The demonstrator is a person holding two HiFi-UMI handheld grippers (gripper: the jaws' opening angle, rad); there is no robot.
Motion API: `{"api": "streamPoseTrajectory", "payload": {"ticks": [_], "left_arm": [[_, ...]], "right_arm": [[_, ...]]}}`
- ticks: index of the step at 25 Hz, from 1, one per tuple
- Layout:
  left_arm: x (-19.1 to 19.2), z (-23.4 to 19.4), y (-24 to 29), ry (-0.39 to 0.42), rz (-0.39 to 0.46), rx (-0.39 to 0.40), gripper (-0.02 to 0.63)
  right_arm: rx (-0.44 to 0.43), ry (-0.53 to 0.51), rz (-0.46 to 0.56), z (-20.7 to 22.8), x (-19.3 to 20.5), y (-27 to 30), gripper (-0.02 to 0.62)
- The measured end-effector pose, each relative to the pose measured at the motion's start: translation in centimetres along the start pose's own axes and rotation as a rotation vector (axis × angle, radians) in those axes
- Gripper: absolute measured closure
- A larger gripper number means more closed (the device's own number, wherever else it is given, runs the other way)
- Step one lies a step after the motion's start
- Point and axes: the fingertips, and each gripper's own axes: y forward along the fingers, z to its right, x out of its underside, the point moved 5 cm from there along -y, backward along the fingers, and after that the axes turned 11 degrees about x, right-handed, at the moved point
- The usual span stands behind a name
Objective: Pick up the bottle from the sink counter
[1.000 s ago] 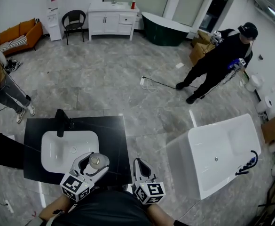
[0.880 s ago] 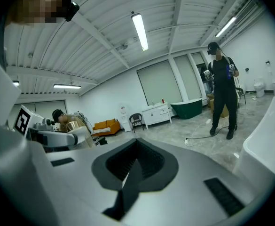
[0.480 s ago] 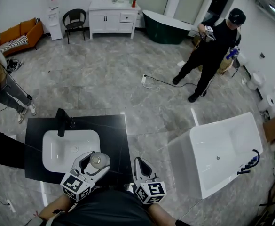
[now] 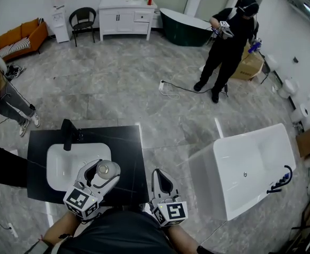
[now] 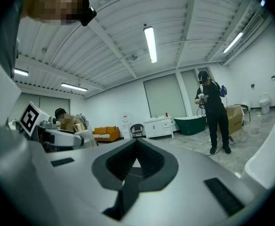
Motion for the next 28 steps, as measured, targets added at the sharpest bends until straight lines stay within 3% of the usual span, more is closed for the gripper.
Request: {"api": "streamPoseTrajectory", "payload": {"ticks": [7,28], "left_arm": [[-2.0,-1.4,0.6,0.043,0.024,-0.032,0.275],[-2.2,-0.2,1.9,0.042,-0.004,-0.037,0.275]], "right_arm": [[0.0,-0.022,0.081,0.4,-3.2,1.1,0.589],[-0.028,-0.013,0.07,1.1,-3.0,1.1,0.589]]}}
